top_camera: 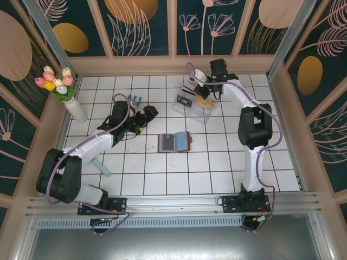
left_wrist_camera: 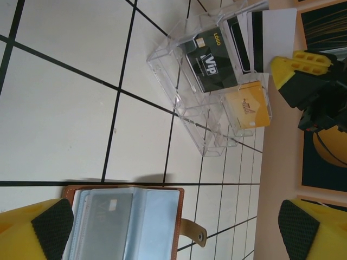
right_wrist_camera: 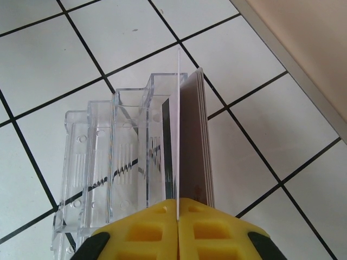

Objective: Take the credit cards out of the card holder

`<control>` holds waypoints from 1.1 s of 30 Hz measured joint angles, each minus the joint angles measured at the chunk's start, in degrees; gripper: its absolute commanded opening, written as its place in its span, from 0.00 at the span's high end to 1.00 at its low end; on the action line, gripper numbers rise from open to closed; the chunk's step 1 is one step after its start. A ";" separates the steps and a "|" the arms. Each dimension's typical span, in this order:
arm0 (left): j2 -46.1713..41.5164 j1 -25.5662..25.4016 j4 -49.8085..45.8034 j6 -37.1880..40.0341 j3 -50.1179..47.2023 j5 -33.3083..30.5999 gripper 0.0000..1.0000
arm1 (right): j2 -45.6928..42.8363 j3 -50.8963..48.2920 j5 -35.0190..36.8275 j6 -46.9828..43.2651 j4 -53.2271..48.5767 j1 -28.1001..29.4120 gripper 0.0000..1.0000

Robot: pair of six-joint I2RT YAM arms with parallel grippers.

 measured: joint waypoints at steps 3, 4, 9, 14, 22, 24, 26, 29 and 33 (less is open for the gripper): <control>0.39 0.00 0.07 0.00 0.00 0.46 0.02 | 0.44 0.02 1.53 0.00 0.09 0.74 0.78; 0.42 0.00 0.11 0.00 0.00 0.59 0.01 | 0.68 0.07 2.01 0.13 0.11 1.05 0.74; 0.42 0.00 0.39 0.00 -0.02 0.85 0.01 | 1.38 1.07 3.82 0.17 0.22 1.68 0.71; 0.39 0.00 0.39 0.02 -0.33 0.83 0.02 | 1.29 1.27 3.26 0.96 0.11 1.77 0.70; 0.33 0.00 0.35 1.14 -0.35 0.79 0.01 | -7.13 -1.53 1.42 6.47 0.44 1.77 0.64; 0.31 0.00 0.28 1.84 -0.35 0.68 0.01 | -10.45 -2.36 1.42 9.53 1.42 1.79 0.64; 0.28 0.00 -0.07 2.67 -0.39 0.46 0.02 | -14.19 -4.22 1.46 13.99 3.15 1.84 0.63; 0.28 -0.24 -0.76 3.96 -0.74 0.20 0.04 | -20.55 -10.75 1.90 22.67 7.61 2.36 0.59; 0.28 -1.66 -2.43 5.44 -0.94 -0.37 0.08 | -30.29 -26.62 3.34 36.30 16.02 5.60 0.53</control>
